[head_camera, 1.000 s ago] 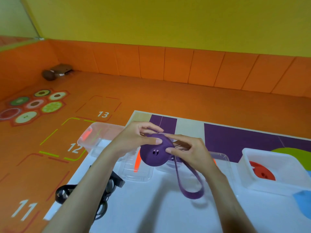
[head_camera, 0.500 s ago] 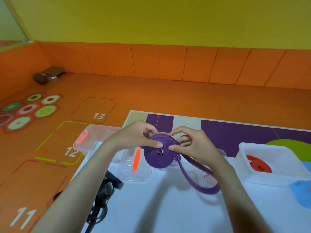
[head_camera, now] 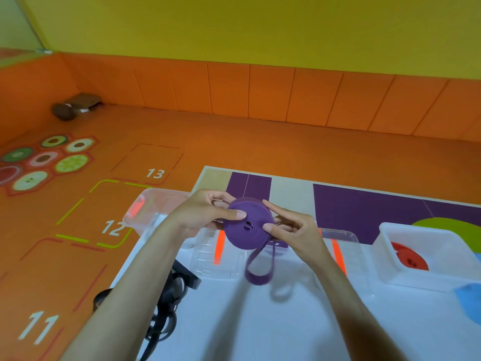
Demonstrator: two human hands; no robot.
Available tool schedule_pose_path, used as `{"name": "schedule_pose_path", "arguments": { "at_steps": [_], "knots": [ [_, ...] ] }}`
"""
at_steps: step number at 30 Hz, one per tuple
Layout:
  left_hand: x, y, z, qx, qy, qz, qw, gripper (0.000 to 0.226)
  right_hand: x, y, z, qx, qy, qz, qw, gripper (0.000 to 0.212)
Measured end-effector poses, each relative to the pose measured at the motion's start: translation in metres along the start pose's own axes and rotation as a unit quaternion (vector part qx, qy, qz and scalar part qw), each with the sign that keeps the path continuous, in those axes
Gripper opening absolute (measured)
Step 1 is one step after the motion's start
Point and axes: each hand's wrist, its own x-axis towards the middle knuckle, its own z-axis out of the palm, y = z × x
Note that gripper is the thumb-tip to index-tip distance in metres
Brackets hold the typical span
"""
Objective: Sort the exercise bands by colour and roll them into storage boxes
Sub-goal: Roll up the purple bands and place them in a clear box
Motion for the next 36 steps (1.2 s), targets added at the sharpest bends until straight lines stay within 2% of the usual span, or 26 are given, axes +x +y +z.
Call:
{"name": "schedule_pose_path", "arguments": {
  "at_steps": [2, 4, 8, 11, 13, 17, 19, 22, 26, 30, 33, 36],
  "knots": [
    [-0.005, -0.011, -0.008, -0.024, 0.023, 0.006, 0.999, 0.021, 0.006, 0.000, 0.009, -0.013, -0.010, 0.006, 1.000, 0.053],
    [-0.011, -0.022, -0.019, 0.006, 0.023, 0.033, 0.999, 0.024, 0.011, -0.004, 0.015, -0.063, -0.034, 0.002, 0.997, 0.052],
    [-0.024, -0.025, -0.038, 0.114, -0.046, 0.042, 0.991, 0.027, 0.018, -0.016, 0.031, -0.105, -0.102, 0.027, 0.989, 0.050],
    [-0.030, -0.025, -0.048, 0.152, -0.071, 0.037, 0.985, 0.023, 0.021, -0.021, 0.051, -0.106, -0.147, 0.041, 0.983, 0.048],
    [-0.035, -0.031, -0.056, 0.115, -0.059, 0.025, 0.991, 0.023, 0.019, -0.021, 0.064, -0.093, -0.117, 0.041, 0.988, 0.042],
    [-0.050, -0.047, -0.066, -0.013, -0.027, 0.001, 1.000, 0.020, 0.011, -0.016, 0.090, 0.005, 0.008, 0.054, 0.999, 0.021],
    [-0.057, -0.057, -0.066, -0.057, -0.020, -0.013, 0.998, 0.016, 0.004, -0.013, 0.102, 0.007, 0.047, 0.052, 0.998, 0.016],
    [-0.066, -0.073, -0.068, -0.125, -0.015, -0.046, 0.991, 0.024, -0.007, -0.011, 0.110, -0.020, 0.037, 0.041, 0.998, 0.017],
    [-0.078, -0.090, -0.069, -0.226, 0.001, -0.077, 0.971, 0.036, -0.020, -0.010, 0.116, -0.029, 0.017, 0.079, 0.996, 0.032],
    [-0.087, -0.102, -0.070, -0.276, 0.012, -0.086, 0.957, 0.031, -0.020, -0.008, 0.125, -0.046, 0.031, 0.096, 0.994, 0.025],
    [-0.086, -0.110, -0.071, -0.275, 0.030, -0.081, 0.957, 0.025, -0.020, -0.002, 0.131, -0.006, 0.050, 0.114, 0.992, 0.017],
    [-0.082, -0.117, -0.063, -0.294, 0.047, -0.083, 0.951, 0.032, -0.024, 0.012, 0.136, 0.067, 0.083, 0.129, 0.986, 0.017]
  ]
}}
